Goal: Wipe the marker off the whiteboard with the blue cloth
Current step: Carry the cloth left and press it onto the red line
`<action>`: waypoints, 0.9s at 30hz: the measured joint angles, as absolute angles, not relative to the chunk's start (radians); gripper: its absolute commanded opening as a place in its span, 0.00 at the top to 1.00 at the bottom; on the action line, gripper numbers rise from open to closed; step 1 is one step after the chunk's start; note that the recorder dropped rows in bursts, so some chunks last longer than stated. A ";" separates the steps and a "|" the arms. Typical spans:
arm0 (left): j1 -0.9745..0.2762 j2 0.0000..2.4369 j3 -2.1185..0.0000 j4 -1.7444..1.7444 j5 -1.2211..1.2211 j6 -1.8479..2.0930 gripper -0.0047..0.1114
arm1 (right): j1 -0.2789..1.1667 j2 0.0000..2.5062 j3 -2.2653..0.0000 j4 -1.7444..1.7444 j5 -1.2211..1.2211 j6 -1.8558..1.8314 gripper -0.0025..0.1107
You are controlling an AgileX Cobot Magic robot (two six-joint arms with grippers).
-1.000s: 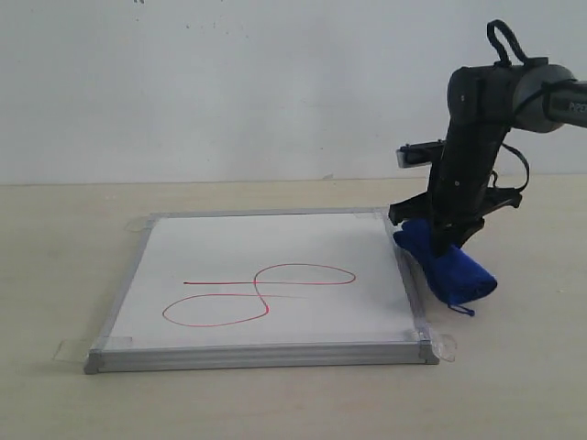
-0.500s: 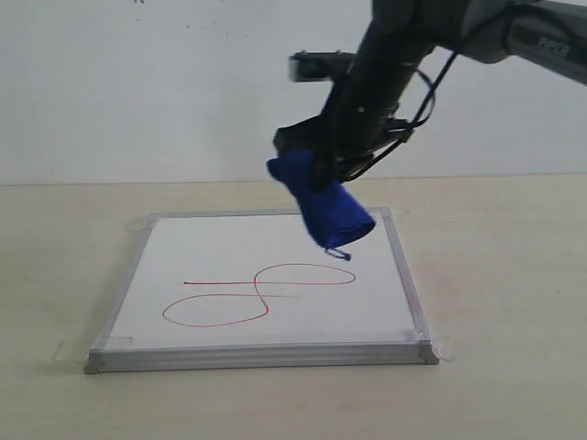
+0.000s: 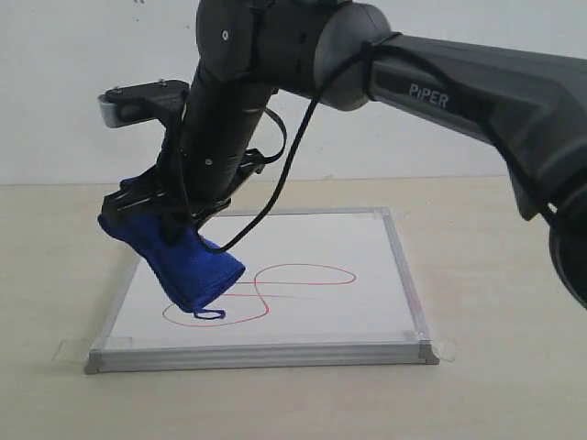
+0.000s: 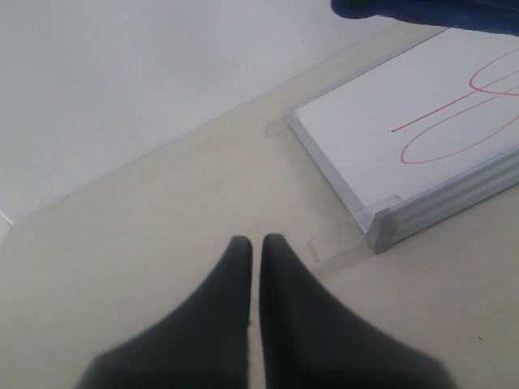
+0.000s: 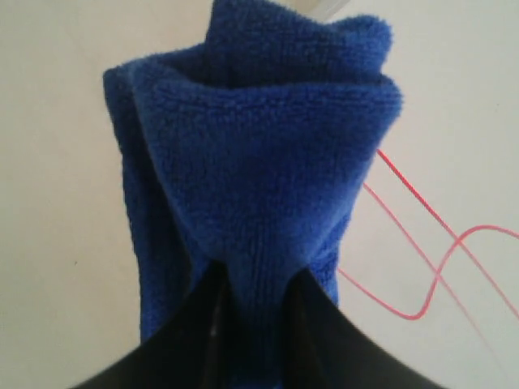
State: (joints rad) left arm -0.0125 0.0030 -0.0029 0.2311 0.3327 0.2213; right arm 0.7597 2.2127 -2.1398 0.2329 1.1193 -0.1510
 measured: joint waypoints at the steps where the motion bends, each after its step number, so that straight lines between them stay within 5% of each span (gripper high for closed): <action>1: -0.013 0.003 -0.003 0.231 0.333 0.221 0.93 | 0.761 2.213 -2.140 0.234 1.109 -0.153 0.98; 13: -0.013 0.003 -0.003 0.231 0.333 0.221 0.93 | 0.759 2.217 -2.142 0.177 0.969 -0.079 0.98; 27: -0.013 0.003 -0.003 0.231 0.333 0.221 0.93 | 0.759 2.474 -2.300 0.125 1.152 0.000 0.98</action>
State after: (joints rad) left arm -0.0125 0.0030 -0.0029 0.2311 0.3327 0.2213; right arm 0.7591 2.4739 -2.3003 0.1250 1.1520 0.0000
